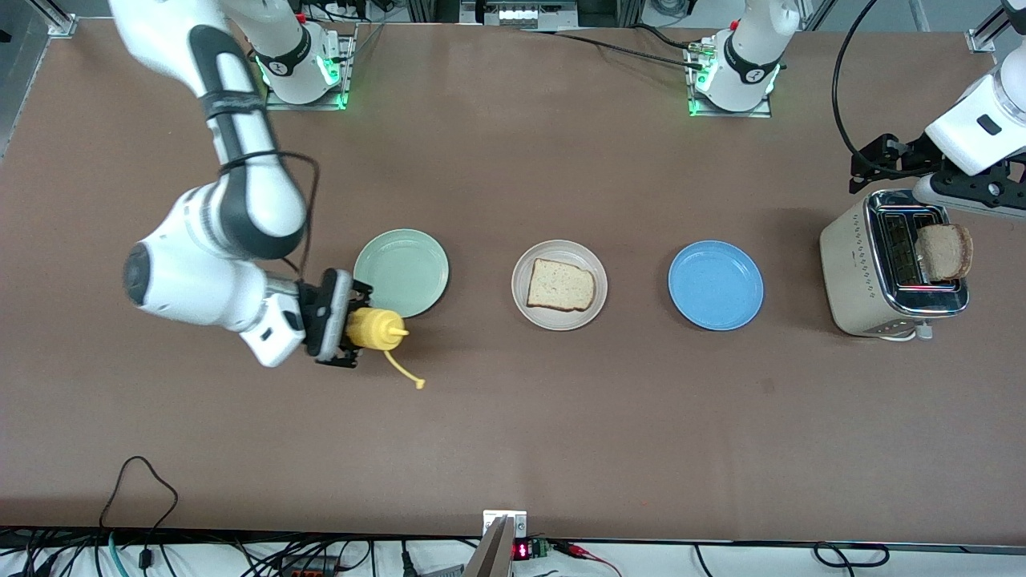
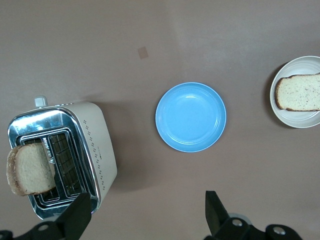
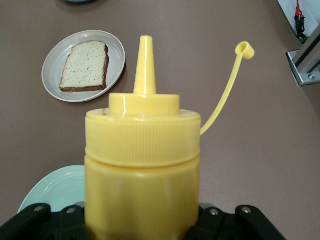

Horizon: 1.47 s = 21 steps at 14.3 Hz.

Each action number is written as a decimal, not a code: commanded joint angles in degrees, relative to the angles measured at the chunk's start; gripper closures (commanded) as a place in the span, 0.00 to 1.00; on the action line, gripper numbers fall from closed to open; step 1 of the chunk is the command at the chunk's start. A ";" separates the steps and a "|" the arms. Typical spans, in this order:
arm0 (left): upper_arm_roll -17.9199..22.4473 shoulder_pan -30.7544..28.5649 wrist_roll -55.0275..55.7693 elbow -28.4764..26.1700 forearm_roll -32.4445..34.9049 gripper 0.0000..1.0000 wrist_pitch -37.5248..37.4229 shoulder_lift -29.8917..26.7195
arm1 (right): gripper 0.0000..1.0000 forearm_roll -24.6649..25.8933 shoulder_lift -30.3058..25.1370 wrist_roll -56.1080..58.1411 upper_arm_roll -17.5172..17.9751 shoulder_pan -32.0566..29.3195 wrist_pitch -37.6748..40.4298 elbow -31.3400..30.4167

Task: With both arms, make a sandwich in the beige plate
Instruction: 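Lift the yellow bottle and carry it over the toast with the right gripper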

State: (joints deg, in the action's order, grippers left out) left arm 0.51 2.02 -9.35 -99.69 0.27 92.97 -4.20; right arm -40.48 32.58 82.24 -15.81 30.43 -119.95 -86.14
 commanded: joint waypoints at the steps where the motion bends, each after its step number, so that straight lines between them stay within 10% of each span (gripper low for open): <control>1: 0.19 0.27 -0.75 1.08 1.05 0.00 -1.21 0.07 | 0.58 8.02 0.12 -8.04 -0.63 4.97 -3.61 1.15; 21: 0.02 1.06 0.82 2.13 0.26 0.00 -2.53 0.33 | 0.58 47.24 12.24 -47.52 -0.63 26.25 -8.37 7.48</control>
State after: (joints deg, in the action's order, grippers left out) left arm 0.51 2.41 -9.22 -99.42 0.24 91.58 -4.20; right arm 4.21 42.81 37.00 -15.74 55.62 -129.06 -81.40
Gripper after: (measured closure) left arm 0.000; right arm 0.573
